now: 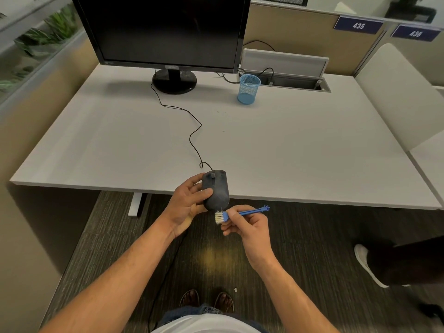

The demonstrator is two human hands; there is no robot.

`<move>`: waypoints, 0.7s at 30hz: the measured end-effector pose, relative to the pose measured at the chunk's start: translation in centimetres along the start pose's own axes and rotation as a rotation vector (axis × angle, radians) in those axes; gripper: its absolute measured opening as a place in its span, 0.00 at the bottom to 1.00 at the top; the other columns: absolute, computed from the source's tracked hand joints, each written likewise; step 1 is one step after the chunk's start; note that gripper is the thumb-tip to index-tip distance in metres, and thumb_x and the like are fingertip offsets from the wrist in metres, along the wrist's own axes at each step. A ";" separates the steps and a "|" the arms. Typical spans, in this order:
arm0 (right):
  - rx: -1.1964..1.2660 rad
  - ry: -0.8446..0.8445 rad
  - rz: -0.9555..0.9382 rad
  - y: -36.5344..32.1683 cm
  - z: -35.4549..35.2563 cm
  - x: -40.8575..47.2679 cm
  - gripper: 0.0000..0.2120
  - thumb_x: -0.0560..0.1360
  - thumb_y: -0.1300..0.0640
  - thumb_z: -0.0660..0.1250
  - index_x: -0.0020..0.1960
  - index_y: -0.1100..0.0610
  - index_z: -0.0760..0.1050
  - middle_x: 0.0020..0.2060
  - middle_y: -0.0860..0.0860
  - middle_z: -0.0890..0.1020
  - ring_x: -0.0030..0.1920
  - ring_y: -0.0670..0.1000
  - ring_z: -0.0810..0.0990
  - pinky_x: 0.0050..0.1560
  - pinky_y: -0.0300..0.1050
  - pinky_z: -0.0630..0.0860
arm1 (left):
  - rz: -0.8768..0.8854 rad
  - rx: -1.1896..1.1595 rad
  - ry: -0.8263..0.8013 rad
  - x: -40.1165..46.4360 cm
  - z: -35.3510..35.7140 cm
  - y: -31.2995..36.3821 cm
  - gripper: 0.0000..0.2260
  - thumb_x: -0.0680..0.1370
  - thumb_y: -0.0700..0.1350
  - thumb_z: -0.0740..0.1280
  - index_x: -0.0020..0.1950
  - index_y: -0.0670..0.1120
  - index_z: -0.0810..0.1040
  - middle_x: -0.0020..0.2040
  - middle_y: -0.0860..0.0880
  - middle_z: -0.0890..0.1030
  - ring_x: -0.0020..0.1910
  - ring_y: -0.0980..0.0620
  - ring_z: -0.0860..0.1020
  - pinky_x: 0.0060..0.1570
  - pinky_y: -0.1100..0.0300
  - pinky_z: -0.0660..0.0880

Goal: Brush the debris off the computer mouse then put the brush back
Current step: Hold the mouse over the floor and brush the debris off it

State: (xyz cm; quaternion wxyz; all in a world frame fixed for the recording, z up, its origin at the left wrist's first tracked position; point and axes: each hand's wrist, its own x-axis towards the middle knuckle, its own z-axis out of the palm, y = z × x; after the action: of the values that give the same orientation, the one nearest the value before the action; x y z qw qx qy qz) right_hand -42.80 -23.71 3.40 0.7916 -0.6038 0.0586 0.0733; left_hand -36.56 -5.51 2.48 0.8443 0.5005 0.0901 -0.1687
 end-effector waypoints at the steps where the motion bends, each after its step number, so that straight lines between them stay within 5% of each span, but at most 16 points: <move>1: -0.004 -0.009 0.001 0.0 0.1 -0.1 0.10 0.77 0.57 0.69 0.52 0.63 0.82 0.42 0.60 0.86 0.39 0.54 0.84 0.40 0.44 0.82 | 0.005 0.001 -0.003 0.0 0.0 0.0 0.29 0.69 0.43 0.76 0.69 0.46 0.74 0.62 0.44 0.82 0.60 0.44 0.81 0.48 0.51 0.82; 8: -0.029 -0.023 -0.002 -0.1 -0.1 -0.2 0.11 0.76 0.55 0.69 0.52 0.64 0.81 0.41 0.58 0.86 0.39 0.54 0.85 0.40 0.44 0.83 | 0.012 0.015 -0.002 -0.1 -0.2 0.1 0.28 0.71 0.43 0.75 0.70 0.47 0.73 0.61 0.45 0.82 0.60 0.44 0.81 0.48 0.51 0.82; 21: -0.024 0.214 -0.035 -3.2 -1.8 3.3 0.08 0.81 0.58 0.68 0.54 0.62 0.81 0.41 0.57 0.86 0.41 0.54 0.85 0.41 0.42 0.83 | -0.033 0.031 -0.128 -0.5 -0.3 -0.2 0.27 0.72 0.40 0.74 0.71 0.47 0.73 0.65 0.43 0.80 0.64 0.43 0.79 0.50 0.49 0.81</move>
State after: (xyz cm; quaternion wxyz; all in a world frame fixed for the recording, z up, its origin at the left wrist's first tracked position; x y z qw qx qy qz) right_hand -38.93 -26.15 5.36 0.7748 -0.6184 0.1312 -0.0049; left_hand -37.05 -5.24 2.36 0.8376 0.5002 0.0415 -0.2156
